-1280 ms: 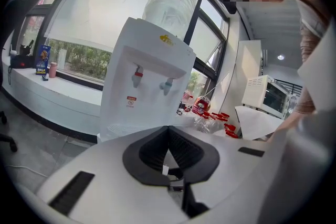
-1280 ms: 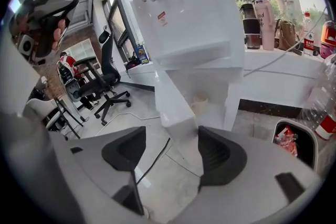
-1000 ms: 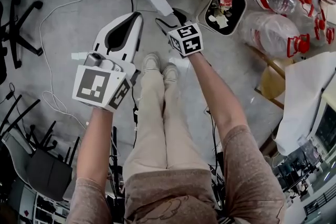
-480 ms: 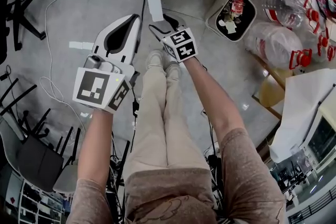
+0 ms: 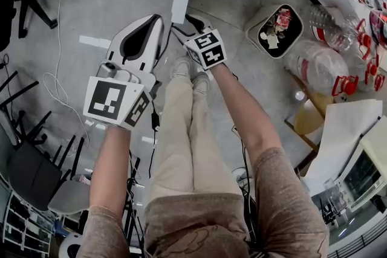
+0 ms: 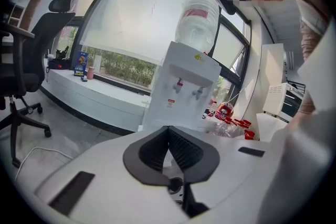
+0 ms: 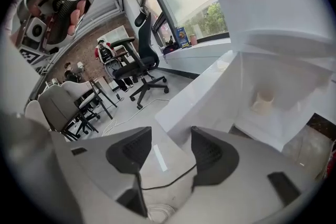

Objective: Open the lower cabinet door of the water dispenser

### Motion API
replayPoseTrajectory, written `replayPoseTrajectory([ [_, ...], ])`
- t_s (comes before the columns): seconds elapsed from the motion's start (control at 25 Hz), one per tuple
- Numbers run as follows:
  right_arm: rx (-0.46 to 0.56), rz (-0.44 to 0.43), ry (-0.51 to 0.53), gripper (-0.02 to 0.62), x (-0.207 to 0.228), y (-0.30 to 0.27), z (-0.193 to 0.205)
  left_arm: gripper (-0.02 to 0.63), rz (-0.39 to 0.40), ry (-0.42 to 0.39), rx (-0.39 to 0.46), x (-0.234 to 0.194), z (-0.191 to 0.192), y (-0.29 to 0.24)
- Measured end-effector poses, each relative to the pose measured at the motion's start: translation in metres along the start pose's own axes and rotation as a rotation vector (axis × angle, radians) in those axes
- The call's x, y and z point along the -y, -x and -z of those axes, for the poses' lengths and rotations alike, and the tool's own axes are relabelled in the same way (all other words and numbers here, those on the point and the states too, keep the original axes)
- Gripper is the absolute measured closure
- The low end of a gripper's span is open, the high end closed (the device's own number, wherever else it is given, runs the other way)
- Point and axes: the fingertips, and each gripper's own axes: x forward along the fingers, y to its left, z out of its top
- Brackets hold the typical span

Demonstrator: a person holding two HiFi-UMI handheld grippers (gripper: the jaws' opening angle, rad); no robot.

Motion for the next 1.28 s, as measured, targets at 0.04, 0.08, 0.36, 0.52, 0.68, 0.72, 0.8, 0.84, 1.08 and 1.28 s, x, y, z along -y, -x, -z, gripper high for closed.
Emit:
replayPoseTrajectory([
  [0.04, -0.001, -0.006, 0.005, 0.365, -0.002, -0.003, -0.001, 0.589, -0.008, 0.003, 0.002, -0.003, 0.0, 0.002],
  [0.08, -0.001, -0.012, 0.01, 0.368, -0.004, -0.006, -0.003, 0.588, -0.015, 0.004, 0.003, -0.005, 0.0, 0.004],
  [0.36, -0.031, -0.03, 0.038, 0.371, -0.012, -0.017, -0.008, 0.589, -0.063, 0.021, 0.014, -0.018, 0.002, 0.019],
  [0.52, -0.041, -0.027, 0.046, 0.374, -0.013, -0.011, -0.01, 0.589, -0.072, 0.03, 0.018, -0.017, 0.0, 0.027],
  [0.68, -0.039, -0.036, 0.065, 0.374, -0.017, 0.004, -0.022, 0.589, -0.069, 0.028, 0.024, -0.012, -0.007, 0.035],
  [0.72, -0.034, -0.039, 0.071, 0.374, -0.019, 0.01, -0.026, 0.589, -0.069, 0.028, 0.024, -0.01, -0.009, 0.037],
  [0.8, -0.023, -0.038, 0.076, 0.374, -0.021, 0.023, -0.035, 0.588, -0.064, 0.028, 0.026, -0.004, -0.014, 0.041],
  [0.84, -0.019, -0.036, 0.074, 0.374, -0.023, 0.031, -0.04, 0.589, -0.06, 0.028, 0.028, -0.001, -0.017, 0.043],
  [1.08, 0.028, -0.025, 0.076, 0.374, -0.038, 0.082, -0.08, 0.588, -0.035, 0.008, 0.038, 0.021, -0.046, 0.061],
  [1.28, 0.104, -0.013, 0.048, 0.374, -0.057, 0.145, -0.133, 0.588, 0.012, -0.021, 0.034, 0.053, -0.082, 0.085],
])
